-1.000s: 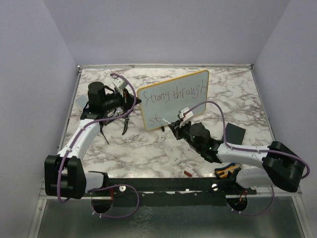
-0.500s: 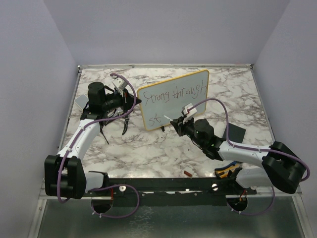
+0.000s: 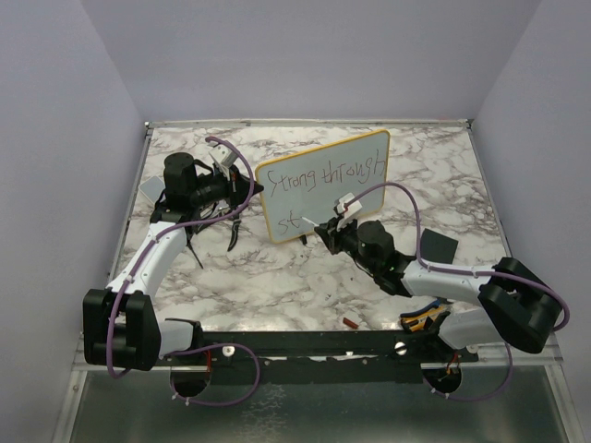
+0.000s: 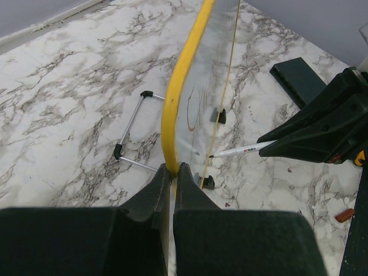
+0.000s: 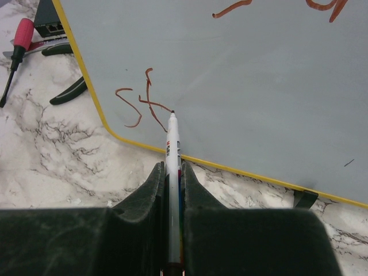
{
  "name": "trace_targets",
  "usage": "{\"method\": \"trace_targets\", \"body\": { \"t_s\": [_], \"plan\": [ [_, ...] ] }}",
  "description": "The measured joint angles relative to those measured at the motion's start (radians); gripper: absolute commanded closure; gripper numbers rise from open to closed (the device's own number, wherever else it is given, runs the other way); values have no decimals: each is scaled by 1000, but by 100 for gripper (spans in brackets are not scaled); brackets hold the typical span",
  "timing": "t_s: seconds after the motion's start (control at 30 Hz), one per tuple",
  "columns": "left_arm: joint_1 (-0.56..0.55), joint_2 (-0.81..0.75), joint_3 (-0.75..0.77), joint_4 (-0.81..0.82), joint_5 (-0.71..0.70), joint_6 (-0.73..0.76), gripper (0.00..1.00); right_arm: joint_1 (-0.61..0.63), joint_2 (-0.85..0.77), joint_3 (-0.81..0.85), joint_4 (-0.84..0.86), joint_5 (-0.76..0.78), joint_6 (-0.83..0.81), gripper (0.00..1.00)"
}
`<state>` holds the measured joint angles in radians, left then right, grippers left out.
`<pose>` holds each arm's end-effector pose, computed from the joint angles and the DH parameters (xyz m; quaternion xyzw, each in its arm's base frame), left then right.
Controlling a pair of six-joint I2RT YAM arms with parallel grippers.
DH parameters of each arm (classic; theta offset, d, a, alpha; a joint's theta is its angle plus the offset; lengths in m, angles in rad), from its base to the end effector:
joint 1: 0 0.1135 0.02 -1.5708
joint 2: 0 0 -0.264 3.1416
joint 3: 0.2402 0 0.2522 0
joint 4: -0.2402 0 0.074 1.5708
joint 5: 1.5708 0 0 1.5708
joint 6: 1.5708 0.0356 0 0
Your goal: Write a sentence on the whiteboard
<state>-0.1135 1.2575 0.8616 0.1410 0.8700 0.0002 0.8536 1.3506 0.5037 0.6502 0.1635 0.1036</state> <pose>0.2767 -0.0589 0.3011 0.2981 0.7018 -0.3643 0.5348 0.1861 0.2046 0.2060 -0.2340 0.7360 0.2351 0.5902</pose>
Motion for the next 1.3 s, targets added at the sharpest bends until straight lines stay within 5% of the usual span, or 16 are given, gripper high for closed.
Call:
{"method": "trace_targets", "body": {
  "t_s": [1.3],
  "plan": [
    [0,-1,0,0,0,-1,100,2,76,6,-45,56,83,99]
  ]
}}
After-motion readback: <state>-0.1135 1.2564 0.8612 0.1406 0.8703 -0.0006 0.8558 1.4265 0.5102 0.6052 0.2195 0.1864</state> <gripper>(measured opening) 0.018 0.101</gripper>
